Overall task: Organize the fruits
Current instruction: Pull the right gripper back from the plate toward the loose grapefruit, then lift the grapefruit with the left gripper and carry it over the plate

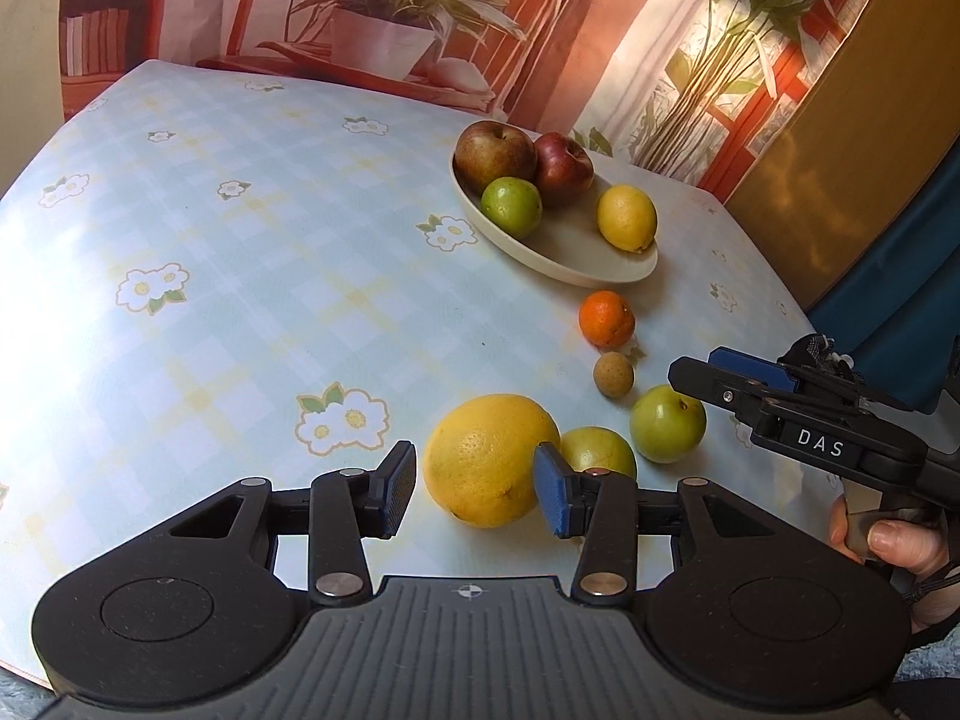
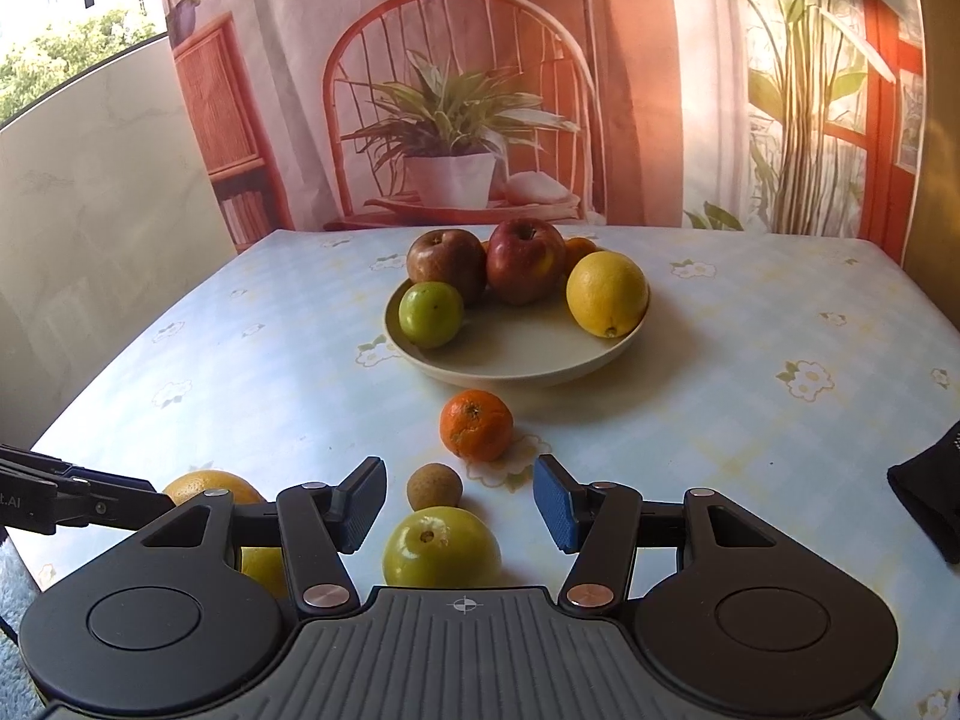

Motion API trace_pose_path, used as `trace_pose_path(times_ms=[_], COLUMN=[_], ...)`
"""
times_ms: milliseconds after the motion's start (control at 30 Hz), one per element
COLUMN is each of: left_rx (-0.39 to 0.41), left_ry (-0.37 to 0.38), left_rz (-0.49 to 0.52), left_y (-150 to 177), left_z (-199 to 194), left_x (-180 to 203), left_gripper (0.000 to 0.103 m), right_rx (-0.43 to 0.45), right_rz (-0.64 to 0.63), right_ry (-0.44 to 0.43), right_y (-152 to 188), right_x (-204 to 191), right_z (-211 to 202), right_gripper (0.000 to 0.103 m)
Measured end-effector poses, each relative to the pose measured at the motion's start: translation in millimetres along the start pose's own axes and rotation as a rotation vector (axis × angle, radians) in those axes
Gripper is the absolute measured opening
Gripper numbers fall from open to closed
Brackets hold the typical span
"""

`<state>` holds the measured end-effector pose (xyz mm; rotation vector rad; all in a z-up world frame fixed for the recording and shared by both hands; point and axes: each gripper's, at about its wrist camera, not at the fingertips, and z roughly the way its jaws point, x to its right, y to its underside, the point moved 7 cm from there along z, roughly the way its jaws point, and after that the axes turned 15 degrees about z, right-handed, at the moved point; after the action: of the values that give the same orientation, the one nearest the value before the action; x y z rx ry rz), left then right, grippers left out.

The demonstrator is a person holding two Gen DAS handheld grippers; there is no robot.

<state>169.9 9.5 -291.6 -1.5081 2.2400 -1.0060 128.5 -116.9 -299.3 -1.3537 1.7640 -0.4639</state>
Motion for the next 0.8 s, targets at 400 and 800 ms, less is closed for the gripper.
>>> trace_pose_path(times_ms=[400,800], left_rx=[0.052,0.046], left_ry=[0.006,-0.044], left_rz=[-0.019,-0.026], left_y=[-23.6,-48.6], left_z=[15.5,33.4], left_x=[-5.3,-25.2], left_gripper=[0.046,0.045], right_rx=[-0.015,-0.086], right_rz=[-0.020,-0.152], right_ry=[-0.002,-0.075], right_y=[2.1,5.7], right_x=[-3.5,-42.6], right_z=[5.2,23.3], right_gripper=[0.051,0.051])
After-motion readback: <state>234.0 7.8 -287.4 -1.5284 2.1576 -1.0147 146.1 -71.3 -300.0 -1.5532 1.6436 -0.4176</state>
